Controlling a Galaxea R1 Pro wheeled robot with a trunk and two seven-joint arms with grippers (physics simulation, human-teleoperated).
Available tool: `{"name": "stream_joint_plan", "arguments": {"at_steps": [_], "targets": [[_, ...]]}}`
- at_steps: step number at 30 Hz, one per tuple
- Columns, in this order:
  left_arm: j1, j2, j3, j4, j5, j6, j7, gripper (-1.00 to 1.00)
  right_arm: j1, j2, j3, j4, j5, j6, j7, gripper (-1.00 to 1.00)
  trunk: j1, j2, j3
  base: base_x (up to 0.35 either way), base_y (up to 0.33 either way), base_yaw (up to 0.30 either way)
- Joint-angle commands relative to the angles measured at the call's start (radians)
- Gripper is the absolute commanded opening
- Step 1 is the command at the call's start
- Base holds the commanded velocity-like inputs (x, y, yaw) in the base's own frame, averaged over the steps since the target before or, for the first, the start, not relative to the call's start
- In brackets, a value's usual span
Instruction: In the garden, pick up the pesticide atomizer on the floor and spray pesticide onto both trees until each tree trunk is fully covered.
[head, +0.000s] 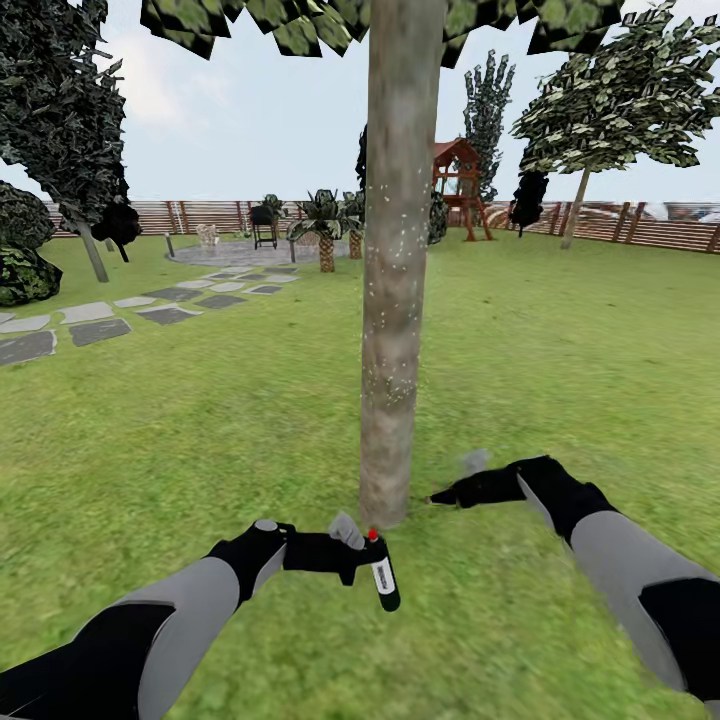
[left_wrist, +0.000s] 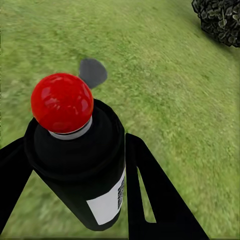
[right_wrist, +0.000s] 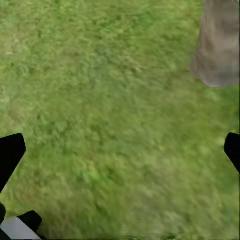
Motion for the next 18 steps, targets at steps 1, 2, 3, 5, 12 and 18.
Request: {"name": "stream_joint_plan", "arguments": {"at_steps": [1, 2, 3, 5, 12, 18], "targets": [[-0.001, 0.001, 0.007, 0.003, -0.009, -0.008, 0.001, -1.00, 0.000, -0.021, -0.001, -0.002, 0.000, 0.005, -0.057, 1.00, 0.000, -0.001, -0.002, 0.000, 0.000, 0.000], [-0.001, 0.003, 0.007, 0.010, -0.010, -0.008, 0.005, -1.00, 0.000, -0.043, -0.009, 0.000, -0.001, 0.003, -0.128, 1.00, 0.000, -0.001, -0.002, 0.000, 0.000, 0.000], [-0.001, 0.008, 0.007, 0.022, -0.011, -0.007, 0.016, -1.00, 0.003, -0.064, -0.027, 0.006, -0.001, 0.001, -0.210, 1.00, 0.000, -0.001, -0.002, 0.000, 0.000, 0.000], [-0.001, 0.021, 0.007, 0.039, -0.012, -0.006, 0.095, -1.00, 0.020, -0.094, -0.098, 0.054, -0.001, -0.019, -0.396, 1.00, 0.000, -0.001, -0.002, 0.000, 0.000, 0.000], [0.051, 0.076, 0.009, 0.052, 0.165, 0.000, 0.910, -1.00, 0.252, -0.106, -0.216, 0.426, -0.006, -0.505, -0.897, 1.00, 0.000, -0.001, -0.002, 0.000, 0.000, 0.000], [0.118, 0.028, 0.003, 0.054, 0.121, 0.000, 1.016, -1.00, 0.486, -0.011, -0.219, 0.440, -0.008, -0.535, -0.913, 1.00, 0.000, -0.001, -0.002, 0.037, -0.111, 0.000]]}}
